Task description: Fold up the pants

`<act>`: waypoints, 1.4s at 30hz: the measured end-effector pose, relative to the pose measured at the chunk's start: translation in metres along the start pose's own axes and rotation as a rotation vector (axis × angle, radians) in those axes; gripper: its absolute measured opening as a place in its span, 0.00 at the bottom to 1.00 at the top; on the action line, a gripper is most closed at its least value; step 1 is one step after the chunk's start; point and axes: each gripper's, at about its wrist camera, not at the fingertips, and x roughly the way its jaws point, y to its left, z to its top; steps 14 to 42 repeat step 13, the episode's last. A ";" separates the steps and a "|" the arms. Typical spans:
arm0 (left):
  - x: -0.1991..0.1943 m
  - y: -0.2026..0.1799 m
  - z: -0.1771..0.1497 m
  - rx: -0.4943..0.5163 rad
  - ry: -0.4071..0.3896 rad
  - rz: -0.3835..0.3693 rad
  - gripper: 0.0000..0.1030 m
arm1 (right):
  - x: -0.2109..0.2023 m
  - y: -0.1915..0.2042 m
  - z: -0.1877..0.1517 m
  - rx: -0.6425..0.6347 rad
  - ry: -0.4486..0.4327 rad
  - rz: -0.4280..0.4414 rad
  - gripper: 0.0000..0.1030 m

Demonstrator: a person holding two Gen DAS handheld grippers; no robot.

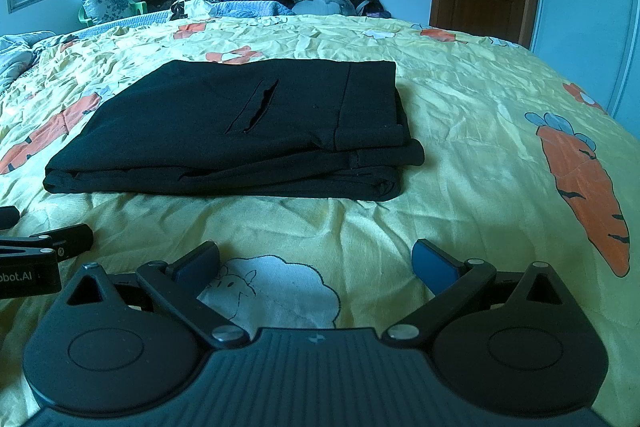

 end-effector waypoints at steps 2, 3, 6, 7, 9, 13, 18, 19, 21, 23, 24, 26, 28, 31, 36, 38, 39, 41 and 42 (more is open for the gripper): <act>0.000 0.000 0.000 0.000 0.000 0.000 1.00 | 0.000 0.000 0.000 0.000 0.000 0.000 1.00; 0.000 0.000 0.000 0.000 0.000 0.000 1.00 | 0.000 0.000 0.000 0.000 0.000 0.000 1.00; 0.000 0.000 0.000 -0.001 0.000 0.000 1.00 | 0.000 0.000 0.000 0.000 0.000 0.000 1.00; 0.000 0.000 0.000 0.000 0.000 0.000 1.00 | 0.000 0.000 0.000 0.000 0.000 0.000 1.00; 0.000 0.001 0.000 -0.002 0.000 -0.001 1.00 | 0.000 0.000 0.000 0.000 0.000 0.000 1.00; -0.003 0.004 0.001 -0.020 -0.010 -0.009 1.00 | 0.000 0.000 0.000 0.000 0.000 0.003 1.00; -0.003 0.004 0.001 -0.020 -0.010 -0.009 1.00 | 0.000 0.000 0.000 0.000 0.000 0.003 1.00; -0.003 0.004 0.001 -0.020 -0.010 -0.009 1.00 | 0.000 0.000 0.000 0.000 0.000 0.003 1.00; -0.003 0.004 0.001 -0.020 -0.010 -0.009 1.00 | 0.000 0.000 0.000 0.000 0.000 0.003 1.00; -0.003 0.004 0.001 -0.020 -0.010 -0.009 1.00 | 0.000 0.000 0.000 0.000 0.000 0.003 1.00; -0.003 0.004 0.001 -0.020 -0.010 -0.009 1.00 | 0.000 0.000 0.000 0.000 0.000 0.003 1.00; -0.003 0.004 0.001 -0.020 -0.010 -0.009 1.00 | 0.000 0.000 0.000 0.000 0.000 0.003 1.00; -0.003 0.004 0.001 -0.020 -0.010 -0.009 1.00 | 0.000 0.000 0.000 0.000 0.000 0.003 1.00; -0.003 0.004 0.001 -0.020 -0.010 -0.009 1.00 | 0.000 0.000 0.000 0.000 0.000 0.003 1.00; -0.003 0.004 0.001 -0.020 -0.010 -0.009 1.00 | 0.000 0.000 0.000 0.000 0.000 0.003 1.00; -0.003 0.004 0.001 -0.020 -0.010 -0.009 1.00 | 0.000 0.000 0.000 0.000 0.000 0.003 1.00; -0.003 0.004 0.001 -0.020 -0.010 -0.009 1.00 | 0.000 0.000 0.000 0.000 0.000 0.003 1.00; -0.003 0.004 0.001 -0.020 -0.010 -0.009 1.00 | 0.000 0.000 0.000 0.000 0.000 0.003 1.00; -0.003 0.004 0.001 -0.020 -0.010 -0.009 1.00 | 0.000 0.000 0.000 0.000 0.000 0.003 1.00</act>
